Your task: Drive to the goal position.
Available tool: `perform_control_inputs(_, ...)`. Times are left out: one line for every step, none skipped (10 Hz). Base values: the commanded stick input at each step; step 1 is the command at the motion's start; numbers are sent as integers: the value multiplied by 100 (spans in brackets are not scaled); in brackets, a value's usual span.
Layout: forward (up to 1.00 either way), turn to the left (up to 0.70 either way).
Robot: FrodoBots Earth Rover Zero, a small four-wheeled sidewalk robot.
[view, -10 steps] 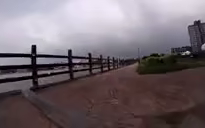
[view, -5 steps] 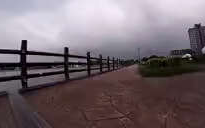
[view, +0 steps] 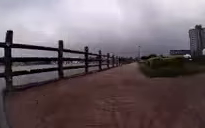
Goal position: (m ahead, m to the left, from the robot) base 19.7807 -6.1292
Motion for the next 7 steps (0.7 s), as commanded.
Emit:
perform_control_inputs(100, 0)
perform_control_inputs(100, 0)
perform_control_inputs(100, 0)
perform_control_inputs(100, 0)
perform_control_inputs(100, -9)
perform_control_inputs(100, -40)
perform_control_inputs(100, 0)
